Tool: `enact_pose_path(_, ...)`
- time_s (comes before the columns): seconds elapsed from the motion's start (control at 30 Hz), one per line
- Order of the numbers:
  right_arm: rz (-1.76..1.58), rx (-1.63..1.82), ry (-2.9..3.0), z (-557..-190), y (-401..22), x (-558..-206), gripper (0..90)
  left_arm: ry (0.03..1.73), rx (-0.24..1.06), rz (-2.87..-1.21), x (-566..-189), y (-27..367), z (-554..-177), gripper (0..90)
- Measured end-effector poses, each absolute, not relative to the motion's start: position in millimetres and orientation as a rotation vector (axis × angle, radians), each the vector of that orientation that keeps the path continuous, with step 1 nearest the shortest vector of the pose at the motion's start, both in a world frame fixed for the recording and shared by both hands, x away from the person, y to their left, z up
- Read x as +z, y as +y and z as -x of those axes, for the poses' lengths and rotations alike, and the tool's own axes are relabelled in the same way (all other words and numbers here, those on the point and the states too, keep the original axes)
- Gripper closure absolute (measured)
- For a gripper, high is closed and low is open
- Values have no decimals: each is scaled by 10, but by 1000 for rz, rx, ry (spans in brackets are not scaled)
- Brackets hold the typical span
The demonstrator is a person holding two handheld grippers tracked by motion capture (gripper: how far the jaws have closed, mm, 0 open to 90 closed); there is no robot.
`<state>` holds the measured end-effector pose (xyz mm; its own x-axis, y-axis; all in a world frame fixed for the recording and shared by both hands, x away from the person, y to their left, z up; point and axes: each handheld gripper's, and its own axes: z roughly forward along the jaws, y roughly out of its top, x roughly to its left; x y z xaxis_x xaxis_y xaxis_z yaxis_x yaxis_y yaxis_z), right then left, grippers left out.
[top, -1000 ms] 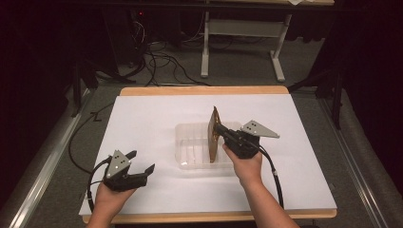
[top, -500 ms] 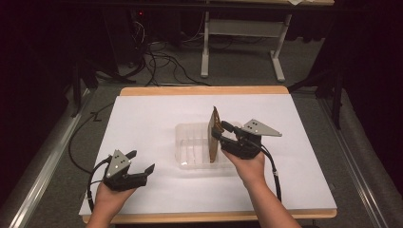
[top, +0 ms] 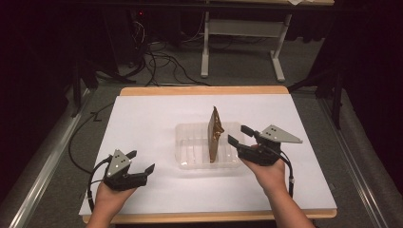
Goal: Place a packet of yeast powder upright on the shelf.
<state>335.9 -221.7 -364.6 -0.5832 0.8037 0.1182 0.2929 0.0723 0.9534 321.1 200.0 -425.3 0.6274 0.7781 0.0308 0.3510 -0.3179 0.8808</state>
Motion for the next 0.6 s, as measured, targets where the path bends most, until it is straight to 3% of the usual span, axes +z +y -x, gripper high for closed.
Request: enact_pose_path(0.6, -1258, 1299, 1796, -3009, -3310, -4027, 279, 905, 557, -1955, -4321, 1941, -3218, 202)
